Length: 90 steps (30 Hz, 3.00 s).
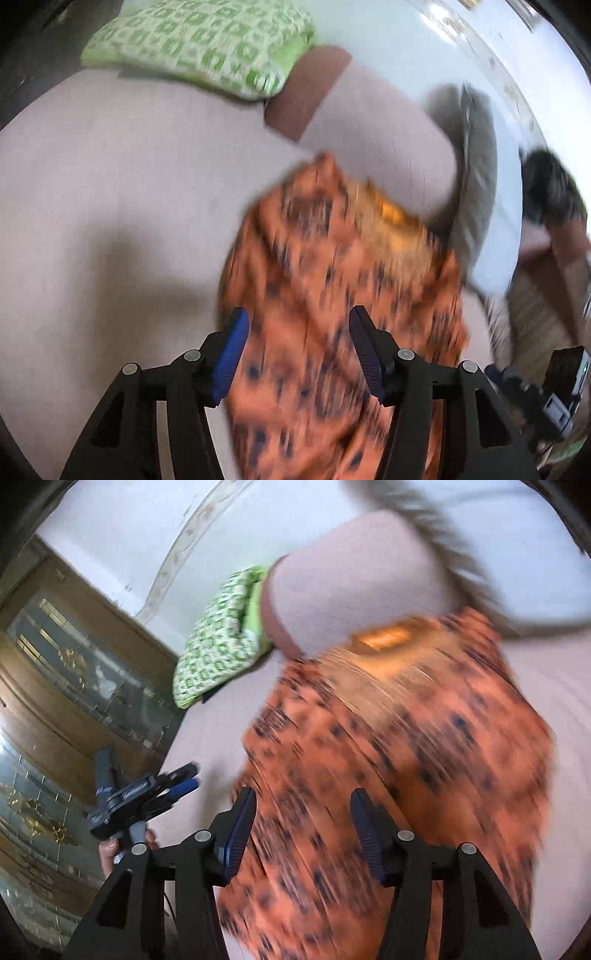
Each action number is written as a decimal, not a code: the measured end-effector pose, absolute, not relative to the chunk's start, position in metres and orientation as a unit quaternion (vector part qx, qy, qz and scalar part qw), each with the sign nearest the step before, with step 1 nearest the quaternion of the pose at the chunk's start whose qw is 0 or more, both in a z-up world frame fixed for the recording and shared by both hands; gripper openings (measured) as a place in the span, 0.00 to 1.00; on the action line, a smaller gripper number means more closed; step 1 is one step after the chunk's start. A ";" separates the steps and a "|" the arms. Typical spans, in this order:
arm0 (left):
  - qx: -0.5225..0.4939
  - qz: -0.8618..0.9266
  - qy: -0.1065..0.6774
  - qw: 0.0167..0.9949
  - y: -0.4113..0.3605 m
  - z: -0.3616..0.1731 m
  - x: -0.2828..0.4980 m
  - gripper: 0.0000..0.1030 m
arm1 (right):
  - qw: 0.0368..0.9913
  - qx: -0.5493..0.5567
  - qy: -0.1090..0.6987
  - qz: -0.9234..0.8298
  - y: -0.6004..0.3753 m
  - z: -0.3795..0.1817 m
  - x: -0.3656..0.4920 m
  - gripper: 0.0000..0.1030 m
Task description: Fold small clothes
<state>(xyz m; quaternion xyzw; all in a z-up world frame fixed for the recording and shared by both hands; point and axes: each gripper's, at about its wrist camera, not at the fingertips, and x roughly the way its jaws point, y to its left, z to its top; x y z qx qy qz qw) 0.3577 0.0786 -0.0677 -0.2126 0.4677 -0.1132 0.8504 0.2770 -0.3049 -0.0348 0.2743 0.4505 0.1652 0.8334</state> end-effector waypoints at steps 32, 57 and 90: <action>-0.307 0.019 0.482 0.821 0.148 -0.090 0.197 0.13 | 0.808 0.276 0.516 -0.069 -0.385 -0.112 0.124 0.50; -0.255 -0.043 0.521 0.814 0.126 -0.084 0.231 0.06 | 0.789 0.271 0.549 -0.051 -0.389 -0.099 0.104 0.06; -0.103 -0.100 0.446 0.883 0.102 0.067 0.258 0.66 | 0.847 0.213 0.481 0.075 -0.387 -0.003 0.222 0.58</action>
